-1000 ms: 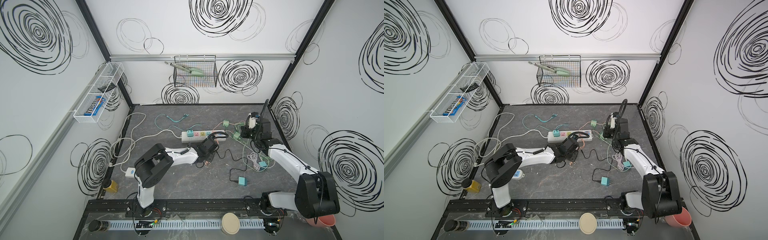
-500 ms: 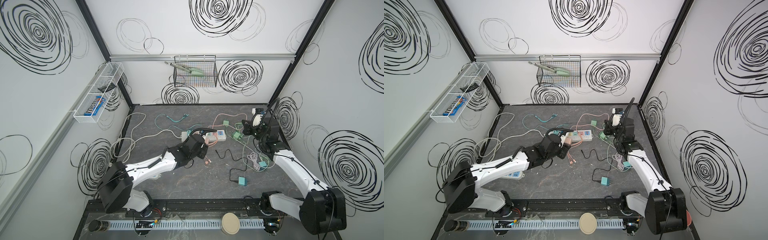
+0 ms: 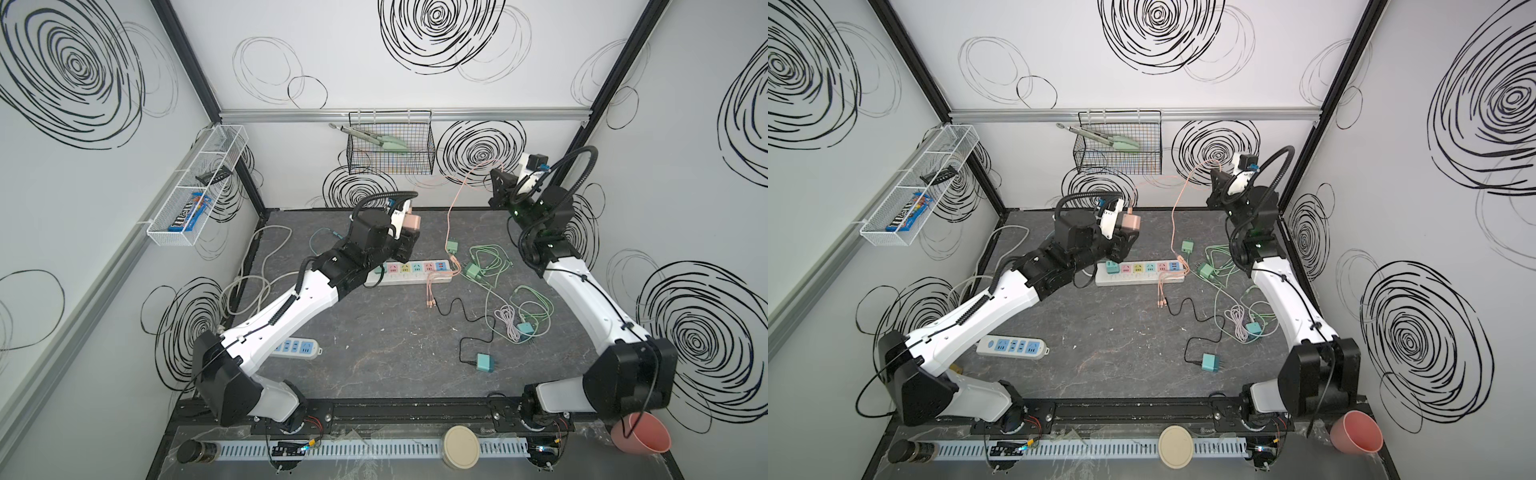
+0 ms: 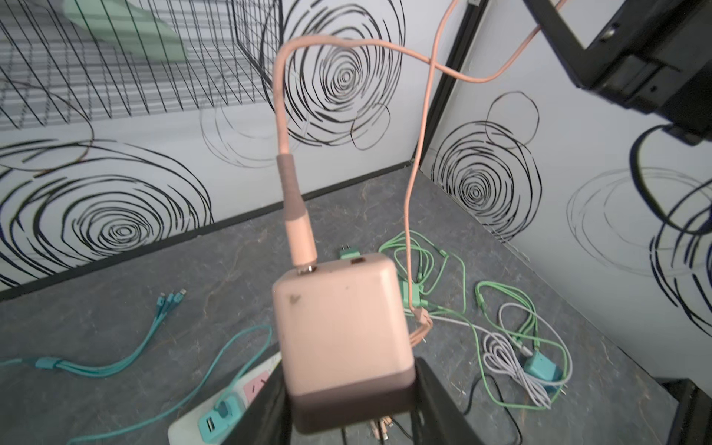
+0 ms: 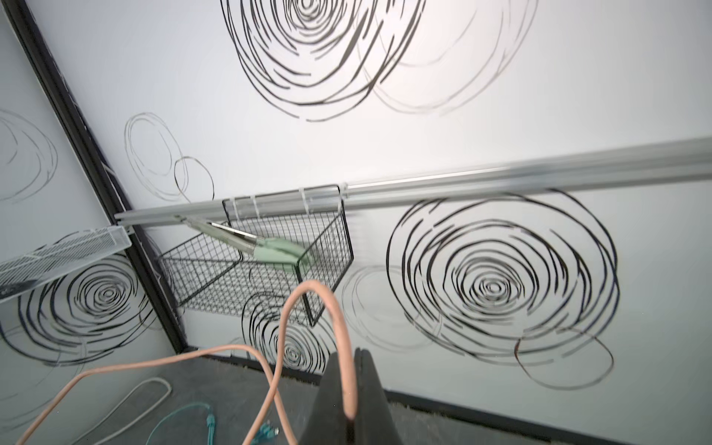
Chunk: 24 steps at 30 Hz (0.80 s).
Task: Insert plugs into power strip
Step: Place the power cord at the top-center of the table.
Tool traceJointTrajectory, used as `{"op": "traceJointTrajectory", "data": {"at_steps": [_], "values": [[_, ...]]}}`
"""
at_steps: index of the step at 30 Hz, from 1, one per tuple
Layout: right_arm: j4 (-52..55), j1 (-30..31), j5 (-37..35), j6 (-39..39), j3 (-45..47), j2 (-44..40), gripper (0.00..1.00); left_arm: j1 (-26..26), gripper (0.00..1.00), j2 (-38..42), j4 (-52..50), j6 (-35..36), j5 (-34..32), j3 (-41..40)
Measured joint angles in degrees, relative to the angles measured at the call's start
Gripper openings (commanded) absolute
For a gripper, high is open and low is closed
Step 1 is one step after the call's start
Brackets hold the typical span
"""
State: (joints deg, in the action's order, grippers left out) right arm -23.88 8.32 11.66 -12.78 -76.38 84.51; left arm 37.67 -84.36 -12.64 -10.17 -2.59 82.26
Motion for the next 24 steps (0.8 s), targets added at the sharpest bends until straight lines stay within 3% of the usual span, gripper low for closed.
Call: {"op": "traceJointTrajectory", "data": {"at_steps": [7,12,17,24], "values": [[0.72,-0.04,1.86,0.90,-29.18,18.93,0.00,-4.48,0.00,-6.88,0.17,3.98,-0.48,14.21],[1.70,-0.04,4.66,1.03,-40.68,26.23,0.00,-5.86,0.00,-9.53,0.57,6.78,-1.22,19.93],[2.60,-0.02,8.00,0.50,-42.14,29.03,0.00,-7.74,0.00,-9.53,1.29,7.89,-1.38,18.86],[2.21,0.94,12.13,0.26,-33.51,30.71,0.00,-8.55,0.00,-11.19,2.43,9.38,-4.37,10.99]]}}
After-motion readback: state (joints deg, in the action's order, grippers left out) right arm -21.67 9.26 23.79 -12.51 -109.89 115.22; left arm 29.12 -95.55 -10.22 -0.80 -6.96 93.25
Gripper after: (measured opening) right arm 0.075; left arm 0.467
